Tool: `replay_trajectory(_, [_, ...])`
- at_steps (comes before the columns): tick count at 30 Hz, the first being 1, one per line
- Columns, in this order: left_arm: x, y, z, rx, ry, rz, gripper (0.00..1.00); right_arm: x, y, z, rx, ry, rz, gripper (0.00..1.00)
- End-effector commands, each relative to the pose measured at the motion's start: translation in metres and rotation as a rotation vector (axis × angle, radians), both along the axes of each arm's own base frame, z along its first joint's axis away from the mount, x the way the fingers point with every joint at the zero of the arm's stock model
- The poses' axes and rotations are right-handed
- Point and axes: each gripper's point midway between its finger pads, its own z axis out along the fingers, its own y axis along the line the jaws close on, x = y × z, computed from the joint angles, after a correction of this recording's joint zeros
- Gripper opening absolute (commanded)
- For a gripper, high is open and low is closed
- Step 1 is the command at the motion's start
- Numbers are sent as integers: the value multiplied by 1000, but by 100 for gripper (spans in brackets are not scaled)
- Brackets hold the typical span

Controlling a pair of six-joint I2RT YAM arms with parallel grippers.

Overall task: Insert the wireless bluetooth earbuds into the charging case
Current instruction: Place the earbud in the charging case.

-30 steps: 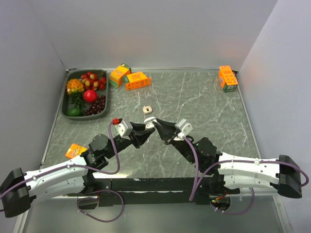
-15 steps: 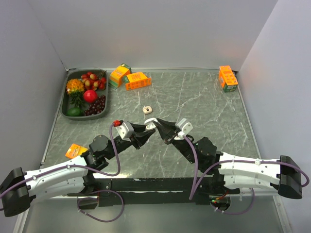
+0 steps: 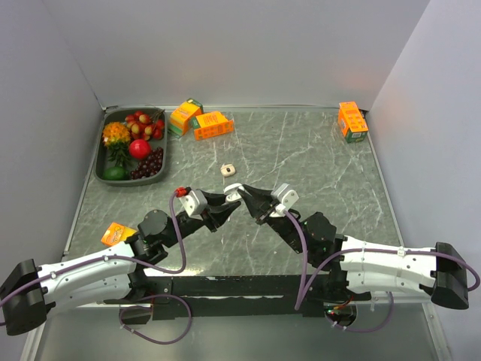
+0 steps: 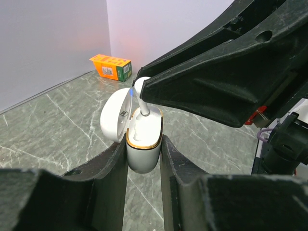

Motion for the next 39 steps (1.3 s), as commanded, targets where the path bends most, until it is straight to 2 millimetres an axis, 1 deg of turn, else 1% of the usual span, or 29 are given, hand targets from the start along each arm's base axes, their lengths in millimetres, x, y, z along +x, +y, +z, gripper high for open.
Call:
replay_trajectory(1, [-5,3,29,-90,-39,-9,1,-1,-6,14,44,-1,-1,0])
replay_trajectory(3, [-4,2,29,-93,-32,-11,1,-1,-7,16,49,-3,-3,0])
replay_trajectory(5, [0,4,32,-108,-12,13,1,-1,-9,16,54,-9,-7,0])
replay_trajectory(12, [0,1,43,-137,6,2,1,1,-11,15,59,-25,-27,0])
replay_trajectory(13, [1,1,46,-140,5,3,1,1,-12,16,59,-30,-30,0])
replay_trajectory(18, [3,-5,49,-133,36,0,1,3,-16,22,87,-53,-52,0])
replay_trajectory(19, [3,-6,53,-137,36,-3,1,3,-16,23,87,-60,-56,0])
replay_trajectory(24, [3,-10,56,-143,53,-18,1,6,-19,29,98,-78,-77,0])
replay_trajectory(29, [4,-8,56,-148,43,-11,1,6,-20,28,96,-69,-82,0])
replay_trajectory(30, [3,-8,57,-151,42,-12,1,7,-20,28,98,-62,-84,3])
replay_trajectory(31, [3,-8,55,-148,43,-10,1,7,-21,28,99,-56,-86,11])
replay_trajectory(33, [4,-7,54,-147,42,-8,1,7,-21,31,108,-50,-88,21])
replay_trajectory(34, [3,-7,53,-145,41,-7,1,8,-22,31,109,-46,-91,28])
replay_trajectory(37, [3,-6,51,-146,40,-7,1,7,-21,34,113,-43,-88,36])
replay_trajectory(39, [3,-6,50,-142,39,-6,1,7,-21,36,115,-42,-87,38])
